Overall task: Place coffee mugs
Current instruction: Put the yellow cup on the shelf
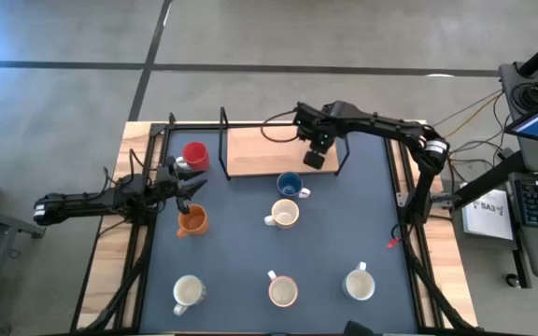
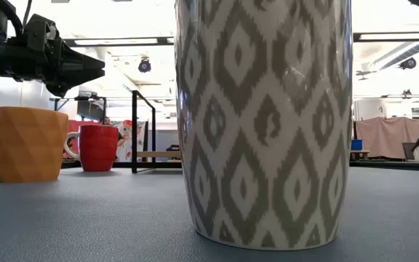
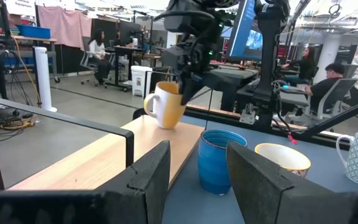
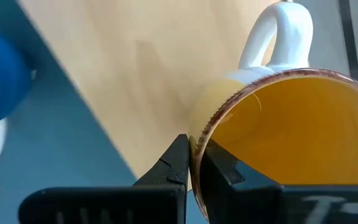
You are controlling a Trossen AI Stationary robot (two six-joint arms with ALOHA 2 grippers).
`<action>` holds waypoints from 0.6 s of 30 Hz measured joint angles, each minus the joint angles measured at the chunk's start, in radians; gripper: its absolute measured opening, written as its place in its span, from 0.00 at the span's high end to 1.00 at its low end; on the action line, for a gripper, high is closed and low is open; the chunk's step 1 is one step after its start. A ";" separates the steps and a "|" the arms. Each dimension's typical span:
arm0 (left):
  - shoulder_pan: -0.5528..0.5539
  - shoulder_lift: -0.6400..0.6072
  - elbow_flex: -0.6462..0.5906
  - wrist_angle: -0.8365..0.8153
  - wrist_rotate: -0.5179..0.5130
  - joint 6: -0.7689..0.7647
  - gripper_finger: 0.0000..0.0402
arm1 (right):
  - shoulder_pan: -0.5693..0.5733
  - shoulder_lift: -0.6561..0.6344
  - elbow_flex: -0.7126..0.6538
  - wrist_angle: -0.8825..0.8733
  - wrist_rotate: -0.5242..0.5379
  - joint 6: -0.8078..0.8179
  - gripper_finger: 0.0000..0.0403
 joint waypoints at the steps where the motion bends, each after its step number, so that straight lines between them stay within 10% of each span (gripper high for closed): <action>1: 0.000 0.000 0.000 0.000 0.000 0.000 0.65 | -0.011 0.000 0.000 0.004 0.000 -0.002 0.96; 18: 0.000 0.000 0.000 0.000 0.000 0.000 0.65 | -0.106 -0.001 0.000 0.071 -0.034 -0.028 0.96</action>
